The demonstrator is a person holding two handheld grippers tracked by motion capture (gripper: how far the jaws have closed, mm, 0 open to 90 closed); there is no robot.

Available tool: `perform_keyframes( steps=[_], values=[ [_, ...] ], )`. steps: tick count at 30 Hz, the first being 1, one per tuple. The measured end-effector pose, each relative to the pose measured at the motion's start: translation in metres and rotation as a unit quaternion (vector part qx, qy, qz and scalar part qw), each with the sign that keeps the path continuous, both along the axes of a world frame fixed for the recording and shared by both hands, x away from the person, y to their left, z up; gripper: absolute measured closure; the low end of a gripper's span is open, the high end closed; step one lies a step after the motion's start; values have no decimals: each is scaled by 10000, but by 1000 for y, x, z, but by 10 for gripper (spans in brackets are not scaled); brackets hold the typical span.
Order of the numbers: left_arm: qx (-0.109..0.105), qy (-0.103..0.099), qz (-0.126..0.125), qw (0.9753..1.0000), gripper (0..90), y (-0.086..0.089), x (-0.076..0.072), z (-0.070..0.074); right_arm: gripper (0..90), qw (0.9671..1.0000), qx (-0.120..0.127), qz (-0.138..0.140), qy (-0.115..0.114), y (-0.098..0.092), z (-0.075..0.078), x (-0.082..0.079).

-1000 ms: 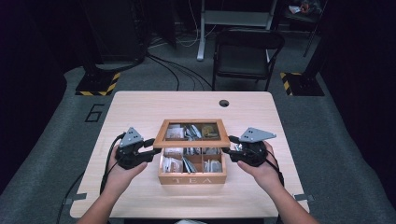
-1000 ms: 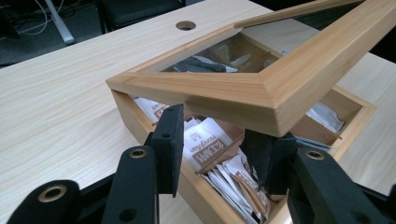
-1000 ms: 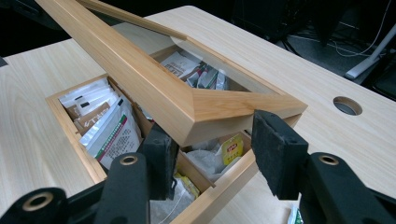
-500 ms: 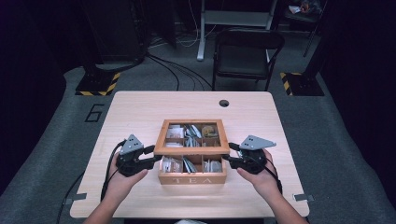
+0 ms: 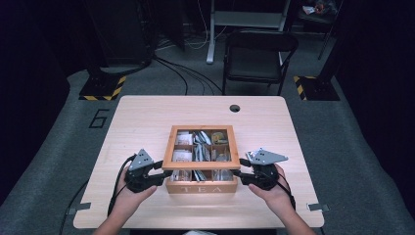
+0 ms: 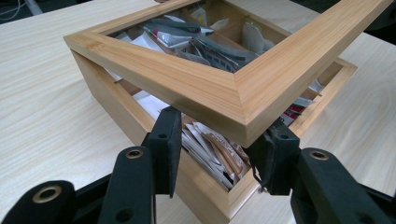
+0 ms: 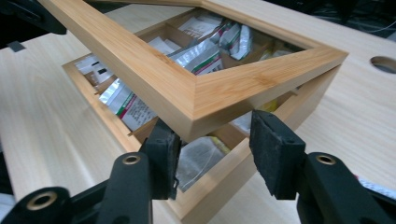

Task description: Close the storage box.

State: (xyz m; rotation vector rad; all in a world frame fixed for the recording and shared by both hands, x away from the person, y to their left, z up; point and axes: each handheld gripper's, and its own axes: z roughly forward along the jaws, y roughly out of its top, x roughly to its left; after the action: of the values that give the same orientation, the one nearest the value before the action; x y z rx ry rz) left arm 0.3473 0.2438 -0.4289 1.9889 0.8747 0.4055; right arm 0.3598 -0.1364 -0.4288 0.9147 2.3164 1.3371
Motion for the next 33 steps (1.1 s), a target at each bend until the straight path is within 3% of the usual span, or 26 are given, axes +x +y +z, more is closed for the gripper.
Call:
perform_keyframes(
  steps=[13,24,33],
  values=[
    [59,61,-54,10000,559,0,-6,-9,528,9999,33,35,115,1,-9,-6],
    [177,156,-106,9997,546,0,-14,-22,528,9995,-240,87,183,3,-23,-13],
    [160,209,-77,9996,529,0,-16,-27,529,9993,-247,125,240,3,-29,-13]
  ],
)
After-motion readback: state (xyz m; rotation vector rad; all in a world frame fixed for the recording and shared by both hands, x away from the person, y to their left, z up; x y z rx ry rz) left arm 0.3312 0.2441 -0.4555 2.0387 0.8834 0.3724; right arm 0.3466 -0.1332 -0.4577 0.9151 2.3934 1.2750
